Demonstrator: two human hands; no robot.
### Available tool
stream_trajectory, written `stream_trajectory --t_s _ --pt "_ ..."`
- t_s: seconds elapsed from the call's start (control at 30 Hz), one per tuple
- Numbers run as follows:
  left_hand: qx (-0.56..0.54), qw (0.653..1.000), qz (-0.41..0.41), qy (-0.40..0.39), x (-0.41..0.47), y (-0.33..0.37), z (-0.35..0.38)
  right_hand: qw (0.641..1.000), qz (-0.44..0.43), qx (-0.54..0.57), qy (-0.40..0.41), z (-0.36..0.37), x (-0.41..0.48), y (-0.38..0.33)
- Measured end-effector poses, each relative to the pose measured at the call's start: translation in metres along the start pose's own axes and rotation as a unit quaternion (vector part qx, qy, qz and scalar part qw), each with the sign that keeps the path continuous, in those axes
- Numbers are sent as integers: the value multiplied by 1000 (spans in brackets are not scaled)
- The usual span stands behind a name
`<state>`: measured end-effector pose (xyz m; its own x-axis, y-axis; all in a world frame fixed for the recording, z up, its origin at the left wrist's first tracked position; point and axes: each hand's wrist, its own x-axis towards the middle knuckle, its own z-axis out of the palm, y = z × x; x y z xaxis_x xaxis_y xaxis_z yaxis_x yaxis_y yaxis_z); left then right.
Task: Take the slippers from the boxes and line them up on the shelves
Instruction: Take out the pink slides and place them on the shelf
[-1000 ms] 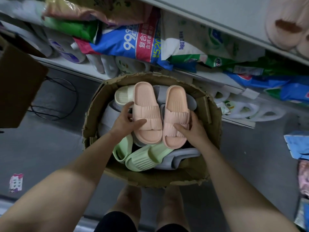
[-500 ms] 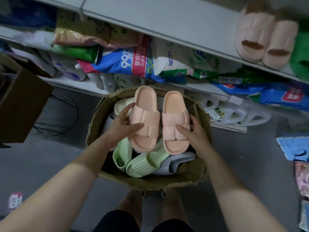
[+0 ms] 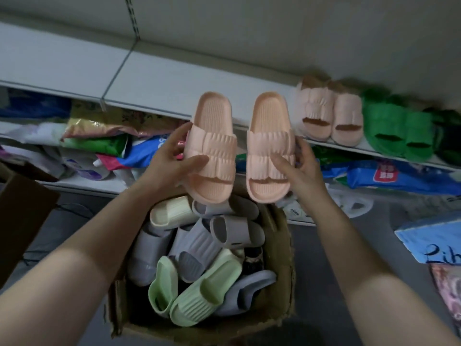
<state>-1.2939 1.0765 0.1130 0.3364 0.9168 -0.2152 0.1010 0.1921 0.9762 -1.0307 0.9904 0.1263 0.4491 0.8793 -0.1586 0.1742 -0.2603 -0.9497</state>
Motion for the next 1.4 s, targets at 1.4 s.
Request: stream_trajectory --t_s 1.4 --pt "443 873 186 85 196 22 77 861 -197 -465 -61 16 197 -10"
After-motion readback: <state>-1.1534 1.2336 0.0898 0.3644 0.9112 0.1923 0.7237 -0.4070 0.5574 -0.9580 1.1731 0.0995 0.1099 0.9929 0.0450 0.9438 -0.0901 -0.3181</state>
